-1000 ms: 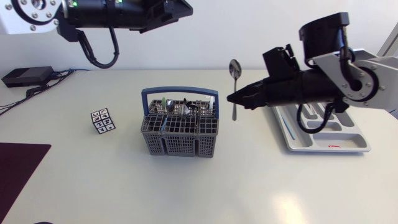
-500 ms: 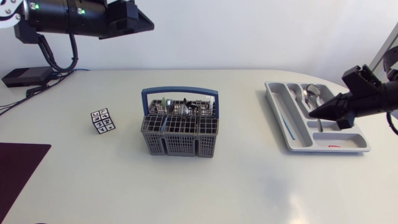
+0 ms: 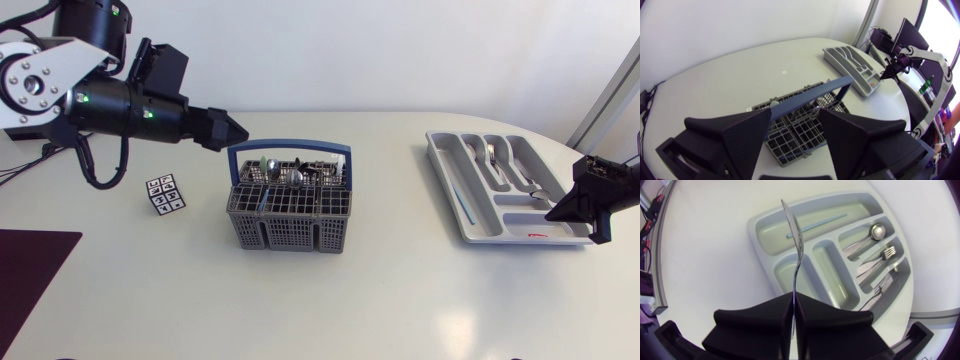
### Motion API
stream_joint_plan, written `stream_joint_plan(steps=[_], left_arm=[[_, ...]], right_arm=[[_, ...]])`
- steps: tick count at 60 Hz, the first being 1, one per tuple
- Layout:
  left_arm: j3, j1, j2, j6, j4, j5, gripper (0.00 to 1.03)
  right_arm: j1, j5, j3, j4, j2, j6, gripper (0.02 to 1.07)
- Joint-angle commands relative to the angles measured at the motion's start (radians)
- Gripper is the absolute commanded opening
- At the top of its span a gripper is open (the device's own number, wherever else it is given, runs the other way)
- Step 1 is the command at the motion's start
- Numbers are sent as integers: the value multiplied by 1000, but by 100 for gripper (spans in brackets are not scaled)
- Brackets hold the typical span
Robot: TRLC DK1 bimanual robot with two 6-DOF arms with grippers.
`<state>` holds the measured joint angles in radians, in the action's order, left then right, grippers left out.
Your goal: Transfer all utensils from the basket to the drawer tray.
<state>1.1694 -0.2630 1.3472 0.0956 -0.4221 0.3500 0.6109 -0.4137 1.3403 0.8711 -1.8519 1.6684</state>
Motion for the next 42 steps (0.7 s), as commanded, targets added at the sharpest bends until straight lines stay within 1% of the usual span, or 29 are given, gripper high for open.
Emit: stream_joint_plan(steps=[1,5,10,14,23,28,30,35,38,41,42], left_arm=[[-54,-21,-40,42,-6,-9,69],[-79,-33,-62,62,-7,-22,69],[-100,-30,-85,76,-14,-23,69],[-113,-27,-97,95,-29,-23,69],[-143,-24,-134,133,-63,-23,69],[-166,-21,-158,147,-69,-23,69],[-175,-19,-166,153,-72,-23,69],[-194,-18,-186,171,-78,-23,69],[-200,-12,-194,182,-83,-23,69],[-205,-7,-200,190,-89,-23,69],[-206,-7,-203,194,-92,-23,69]], right_arm=[[6,41,-9,-69,-36,86,8],[6,73,-33,-150,-55,99,8],[6,96,-70,-251,-66,119,8],[6,112,-78,-273,-81,146,8],[3,173,-115,-394,-121,154,8],[-7,199,-135,-400,-119,185,9],[-8,205,-138,-402,-119,185,13],[-10,223,-155,-434,-113,169,33],[-10,225,-159,-443,-105,163,43],[-10,223,-158,-443,-92,154,49],[-10,223,-155,-443,-87,142,56]])
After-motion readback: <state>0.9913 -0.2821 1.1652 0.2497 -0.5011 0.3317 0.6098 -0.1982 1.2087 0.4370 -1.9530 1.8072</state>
